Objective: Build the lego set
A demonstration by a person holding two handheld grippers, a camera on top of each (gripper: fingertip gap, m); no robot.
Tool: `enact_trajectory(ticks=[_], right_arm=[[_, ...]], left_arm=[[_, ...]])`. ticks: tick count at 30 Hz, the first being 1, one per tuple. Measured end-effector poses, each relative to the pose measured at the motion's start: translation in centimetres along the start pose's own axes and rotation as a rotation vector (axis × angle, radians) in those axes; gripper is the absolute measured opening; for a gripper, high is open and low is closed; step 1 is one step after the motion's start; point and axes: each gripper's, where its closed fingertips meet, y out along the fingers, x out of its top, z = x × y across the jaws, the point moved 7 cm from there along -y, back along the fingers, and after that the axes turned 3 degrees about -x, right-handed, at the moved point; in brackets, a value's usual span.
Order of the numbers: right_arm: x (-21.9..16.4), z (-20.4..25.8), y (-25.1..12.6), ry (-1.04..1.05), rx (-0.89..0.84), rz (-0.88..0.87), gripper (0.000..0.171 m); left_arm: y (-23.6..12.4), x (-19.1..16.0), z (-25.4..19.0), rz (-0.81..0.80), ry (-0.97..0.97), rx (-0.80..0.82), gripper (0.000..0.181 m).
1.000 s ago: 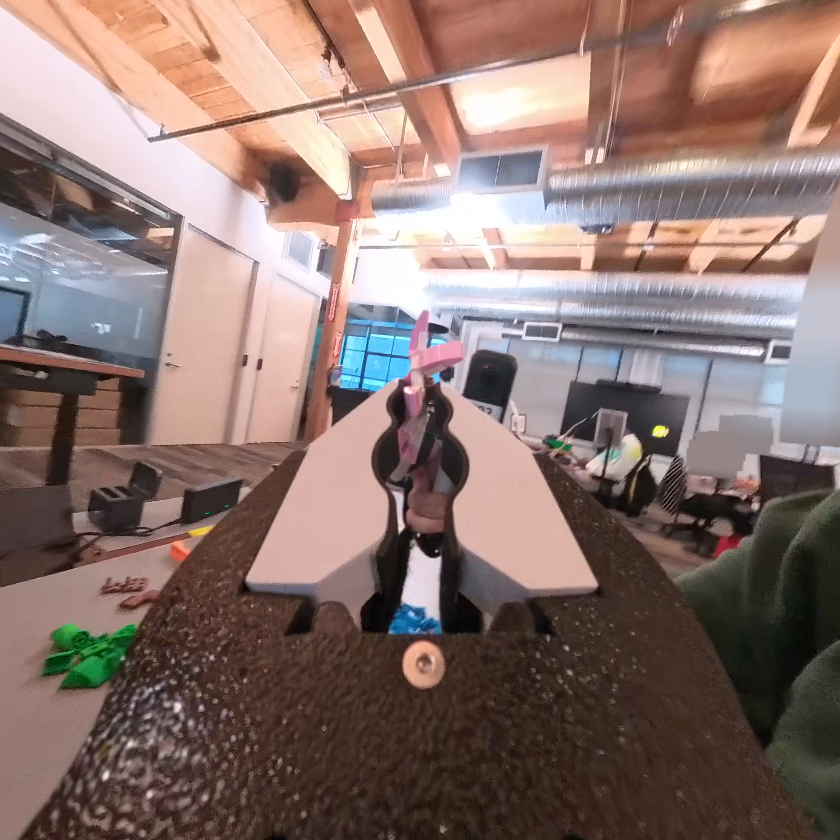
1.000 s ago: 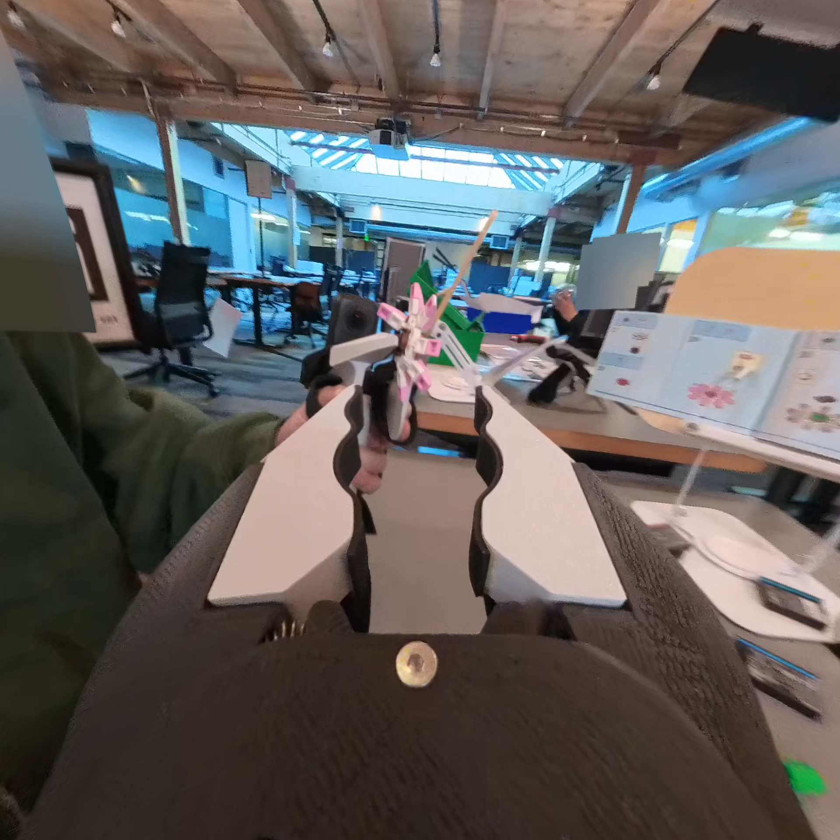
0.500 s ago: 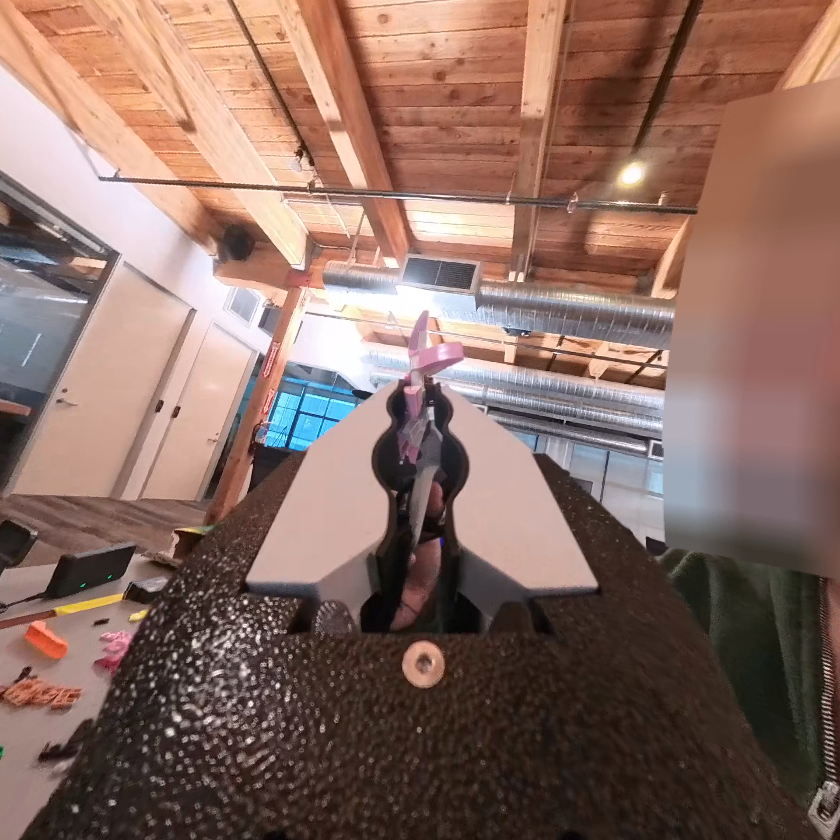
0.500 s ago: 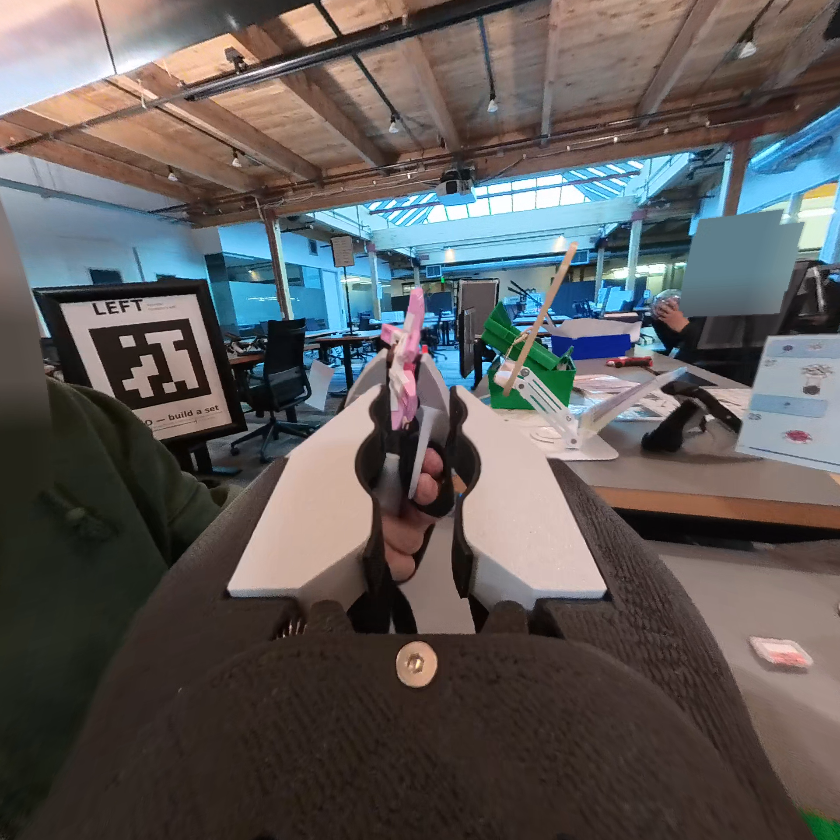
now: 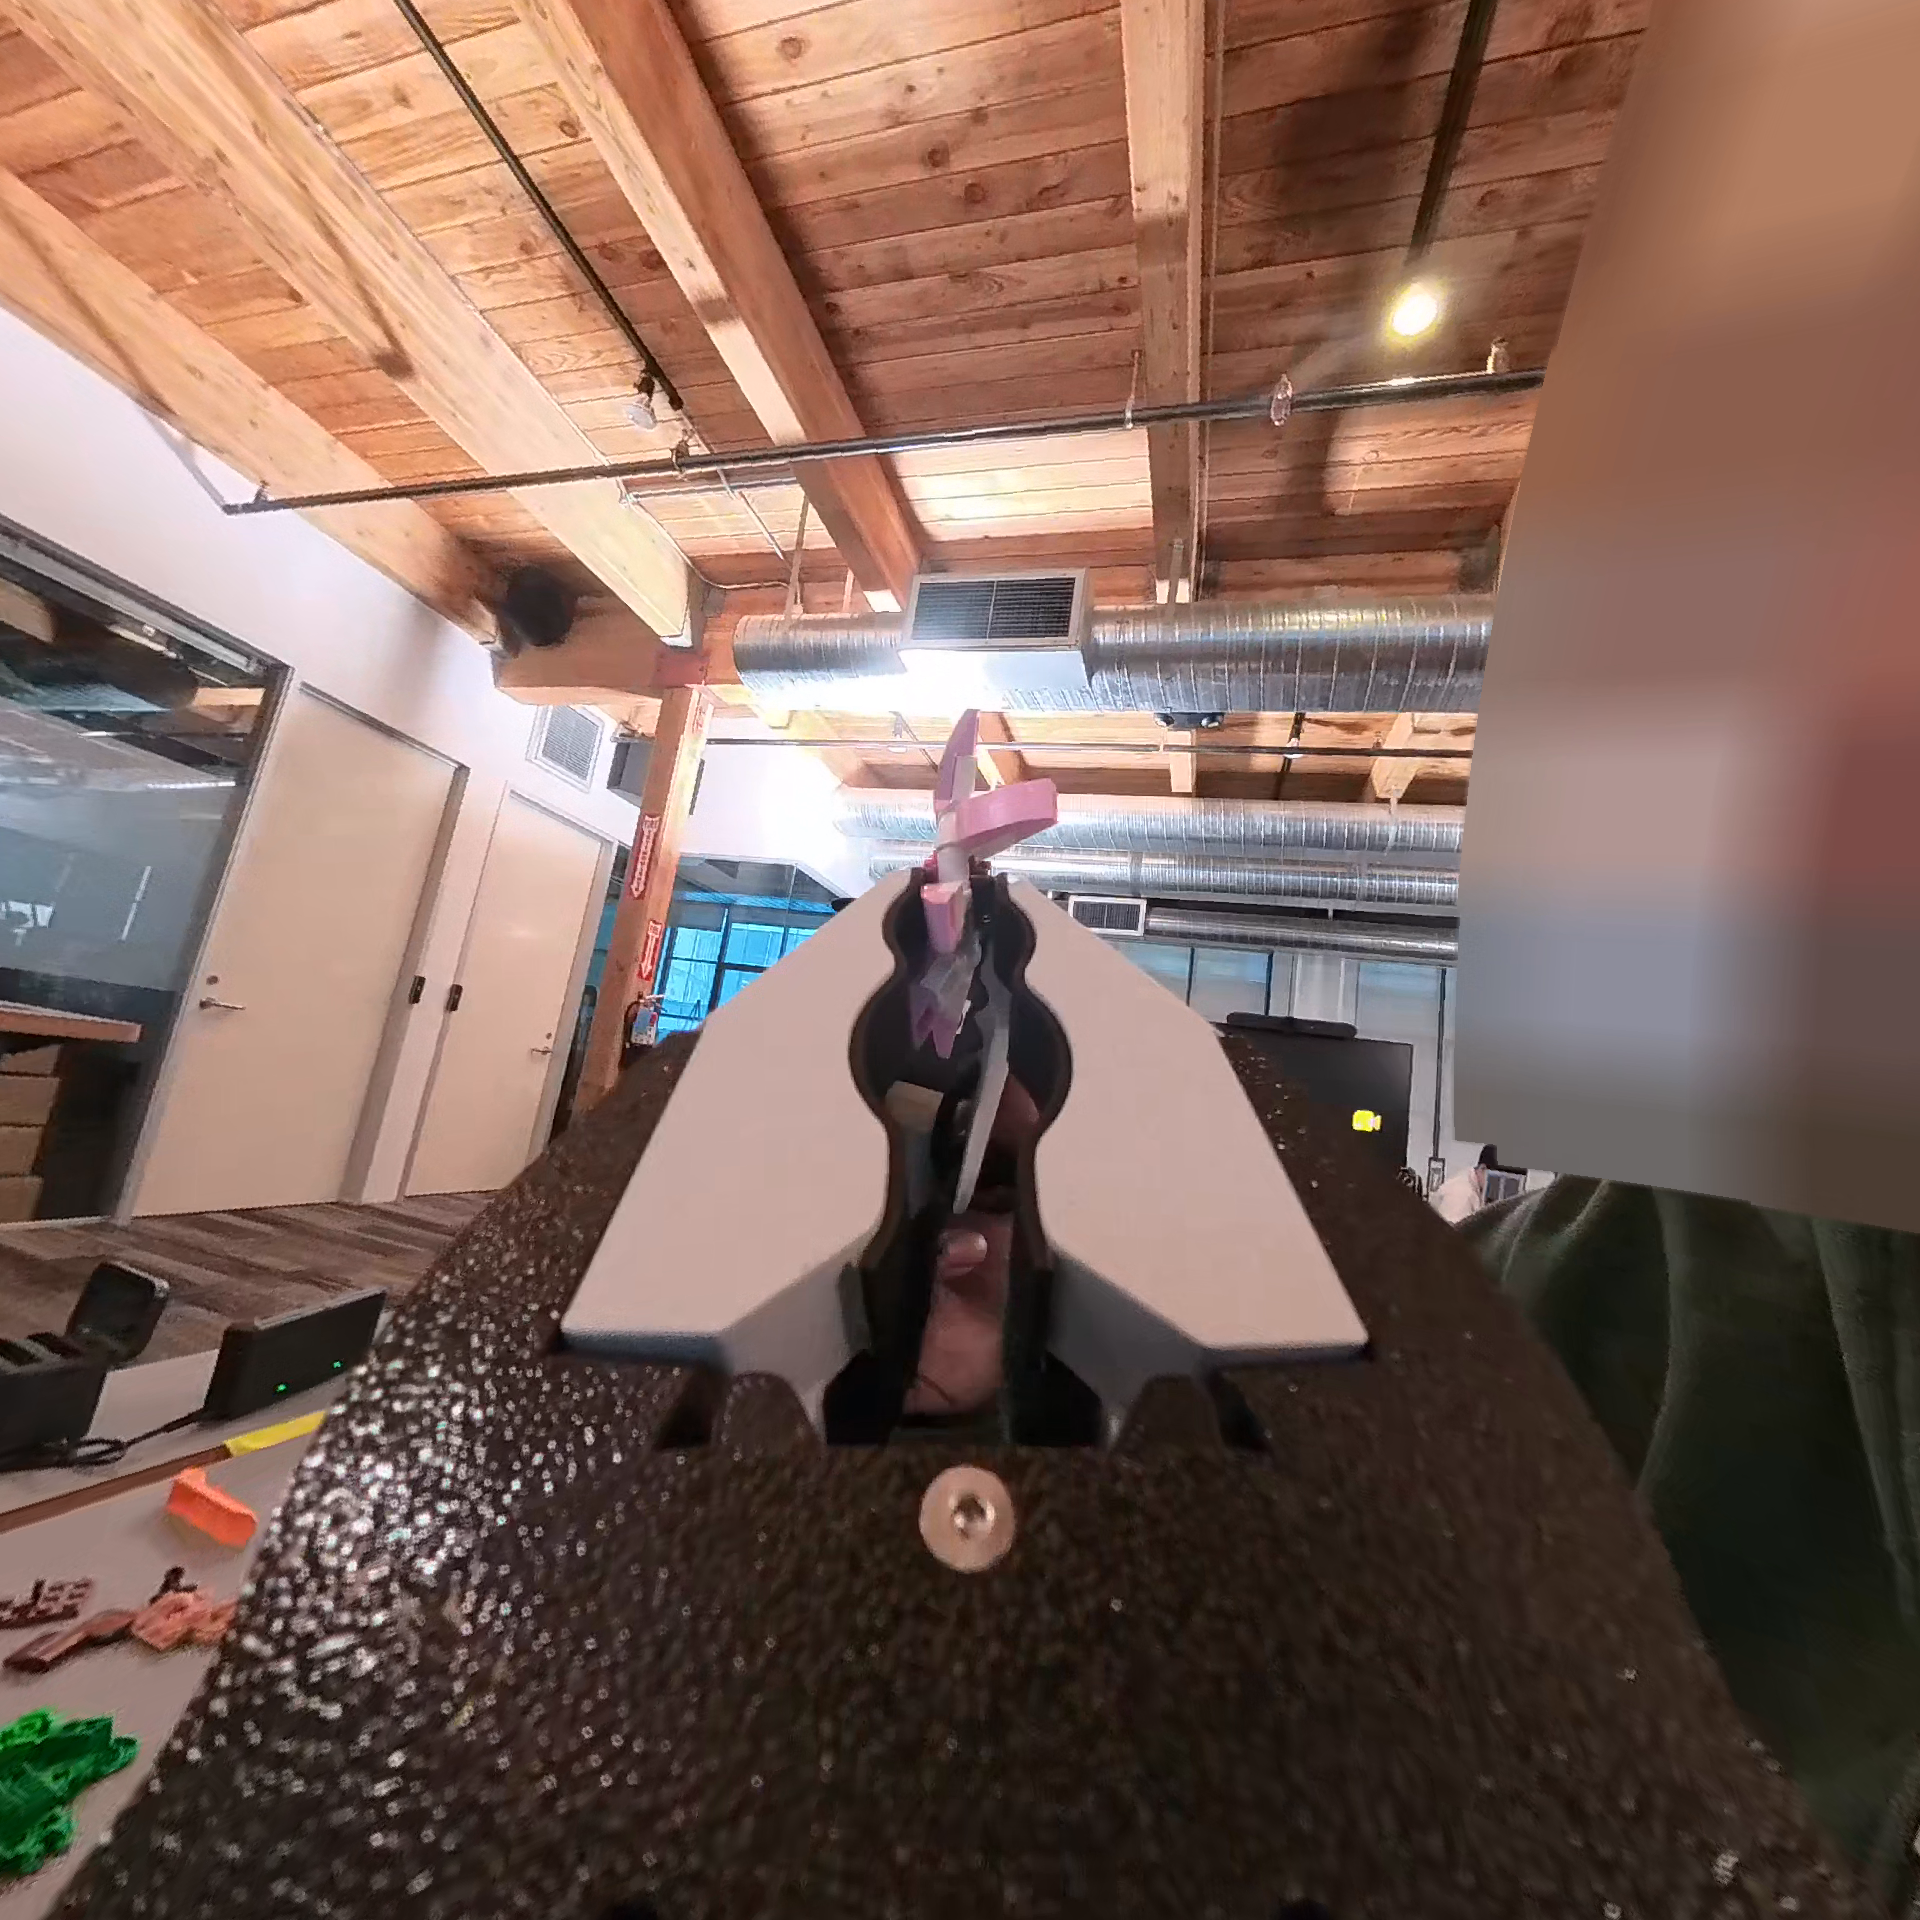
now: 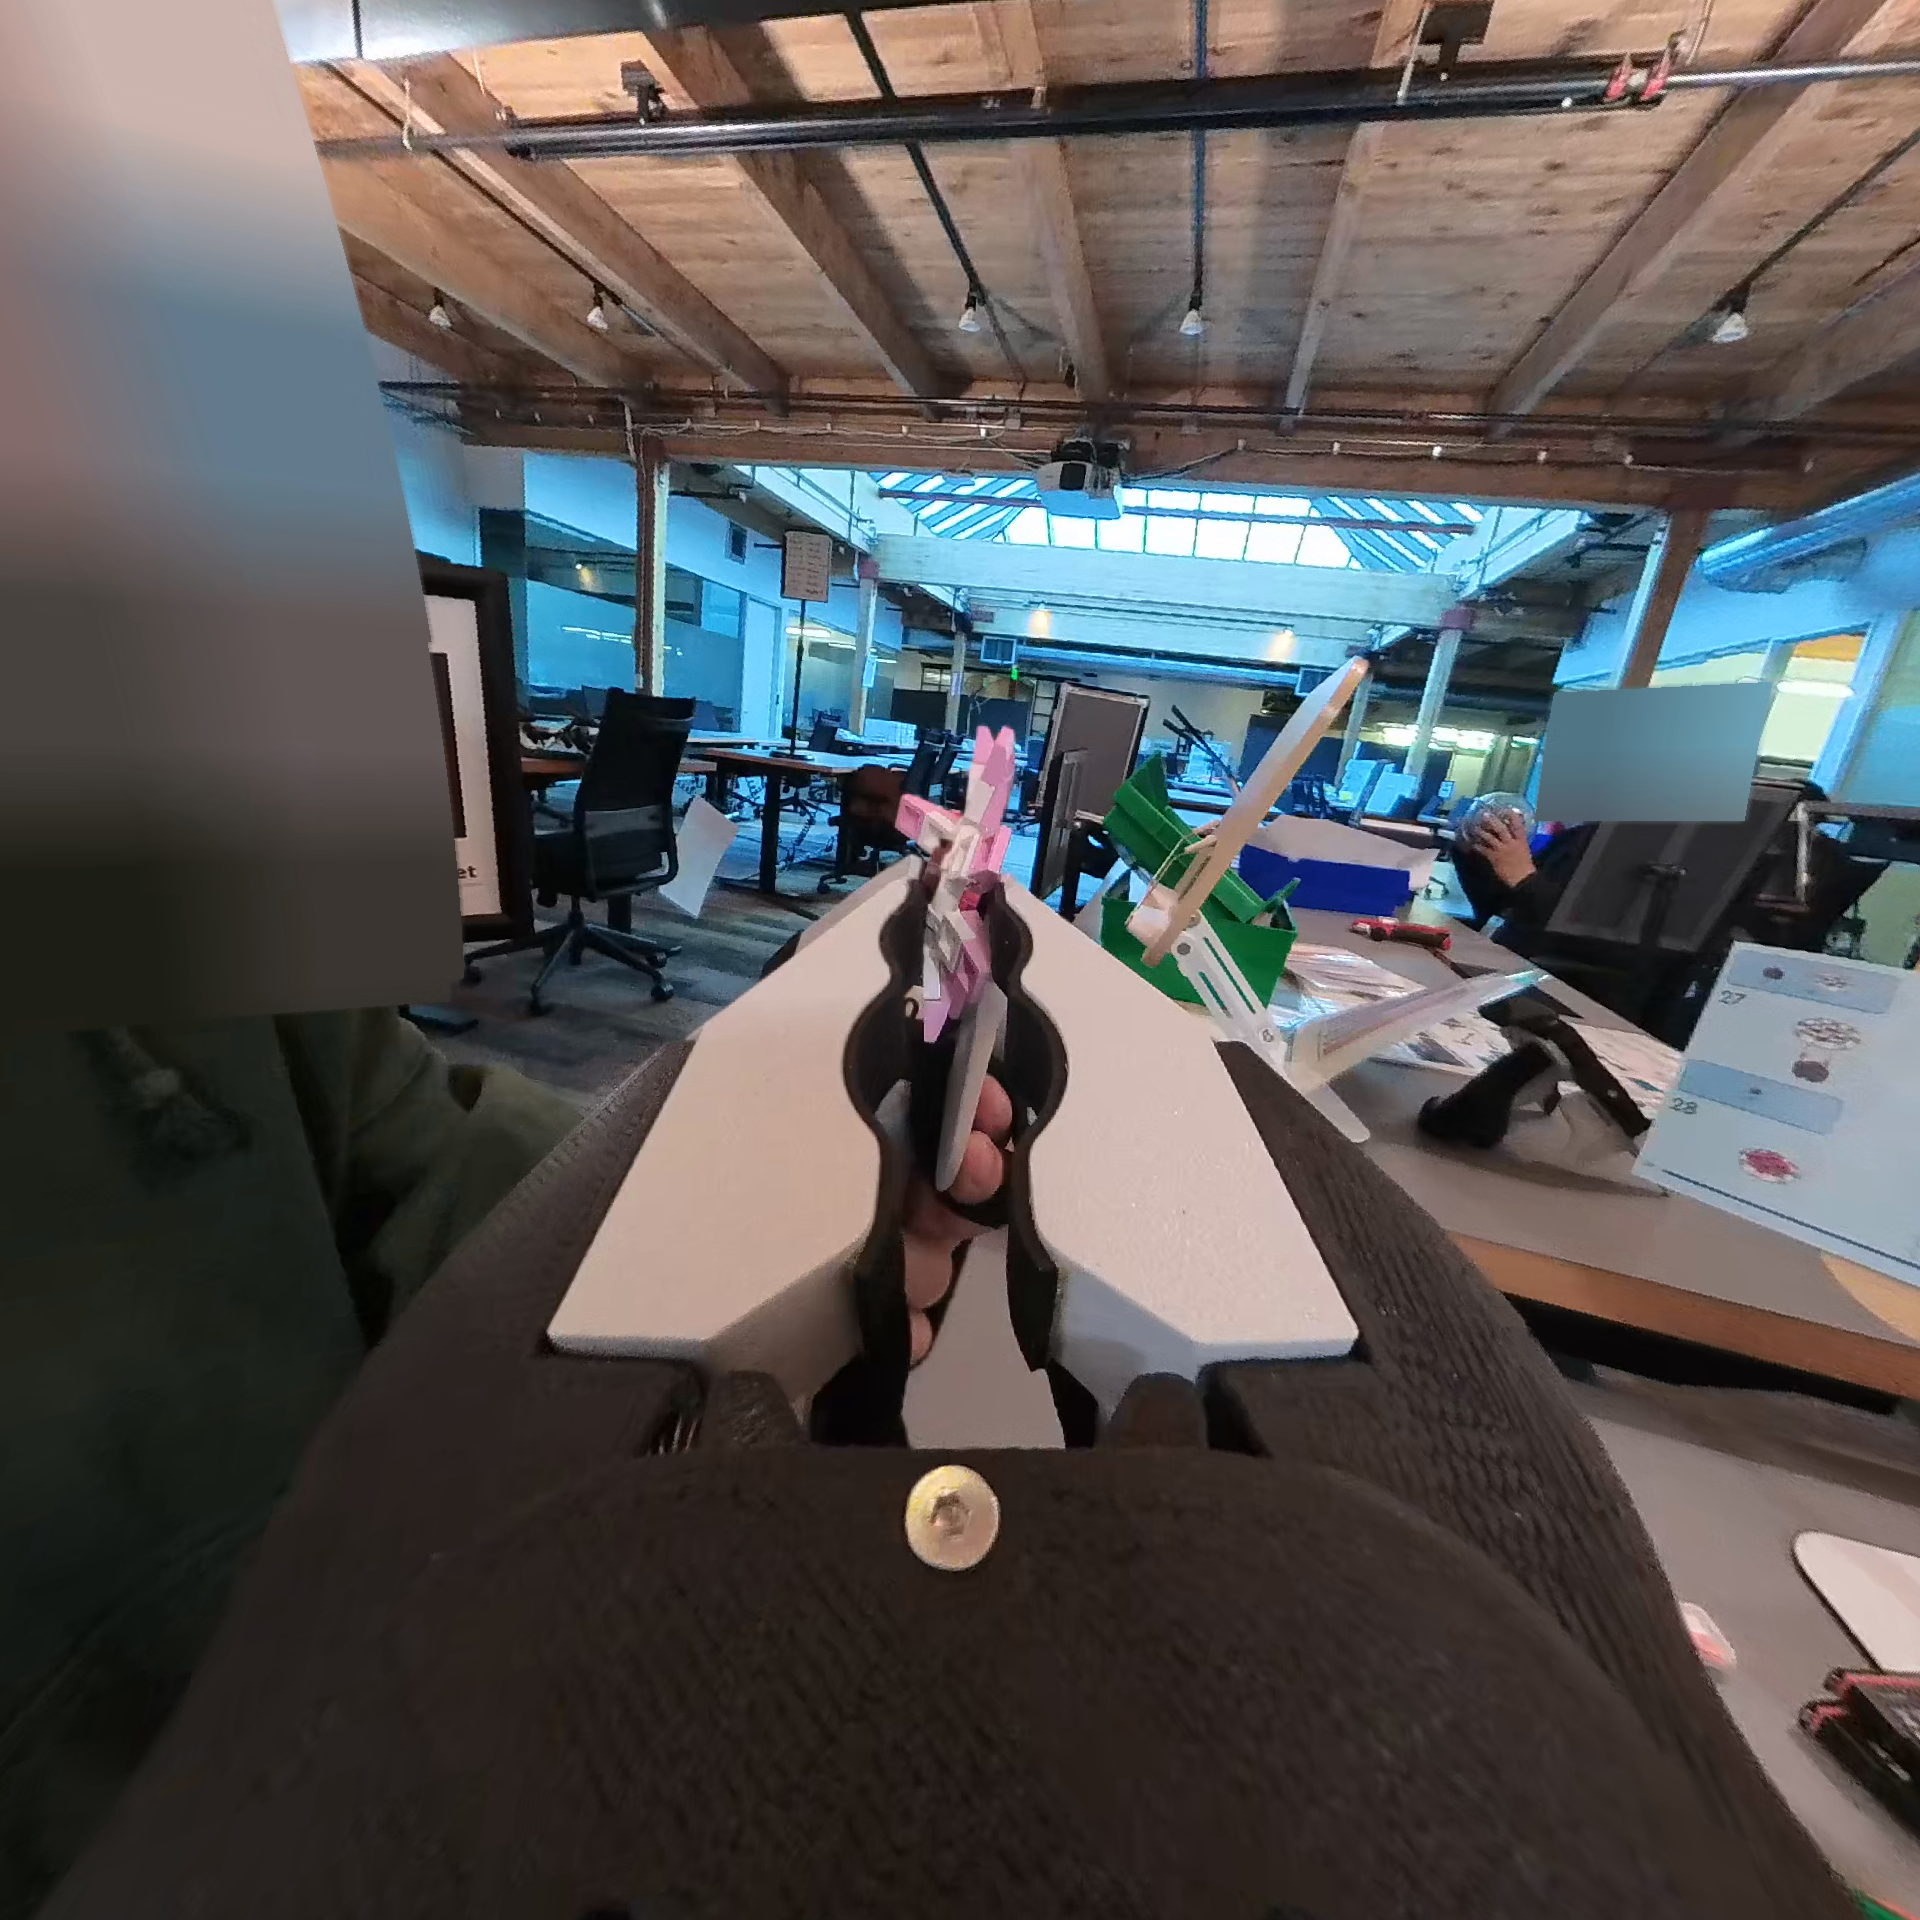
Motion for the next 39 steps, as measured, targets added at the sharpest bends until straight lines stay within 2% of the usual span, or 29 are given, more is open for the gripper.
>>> enact_trajectory(ticks=[3, 10, 13, 17, 19, 23, 25, 29, 36, 38, 39], right_arm=[[-0.2, -0.1, 0.2, 0.006, -0.006, -0.001, 0.009], [-0.5, -0.5, 0.3, 0.007, -0.053, -0.02, 0.009], [-0.4, -0.7, 0.1, 0.015, -0.051, -0.016, 0.008], [-0.4, -1.2, -0.4, 0.09, -0.046, -0.004, 0.008], [-0.5, -1.4, -0.5, 0.153, -0.006, 0.01, 0.007], [-0.9, -1.4, -0.6, 0.235, 0.061, 0.026, 0.007], [-1.0, -1.5, -0.6, 0.257, 0.072, 0.022, 0.007], [-1.0, -1.7, -0.8, 0.323, 0.127, -0.001, 0.007], [-1.5, -2.0, -0.9, 0.421, 0.215, -0.044, 0.007], [-1.7, -2.2, -0.9, 0.427, 0.213, -0.047, 0.007], [-1.8, -2.4, -1.0, 0.415, 0.199, -0.044, 0.007]], left_arm=[[-0.3, 0.1, 0.0, 0.009, 0.023, 0.043, 0.01], [-0.7, 0.7, 0.2, 0.087, 0.243, 0.187, 0.017], [-0.7, 0.7, 0.3, 0.106, 0.285, 0.193, 0.021], [-0.5, 0.9, 0.1, 0.092, 0.258, 0.147, 0.047], [-0.4, 1.1, 0.1, 0.098, 0.249, 0.136, 0.049], [-0.6, 1.6, -0.2, 0.074, 0.271, 0.119, 0.018], [-0.5, 1.6, -0.3, 0.085, 0.27, 0.104, 0.01], [-0.3, 1.7, -0.3, 0.089, 0.173, 0.062, 0.01], [-0.5, 1.3, 0.9, -0.031, -0.252, -0.09, 0.008], [-0.6, 1.1, 1.3, -0.051, -0.277, -0.077, 0.008], [-0.8, 1.2, 1.6, -0.071, -0.237, -0.033, 0.014]])
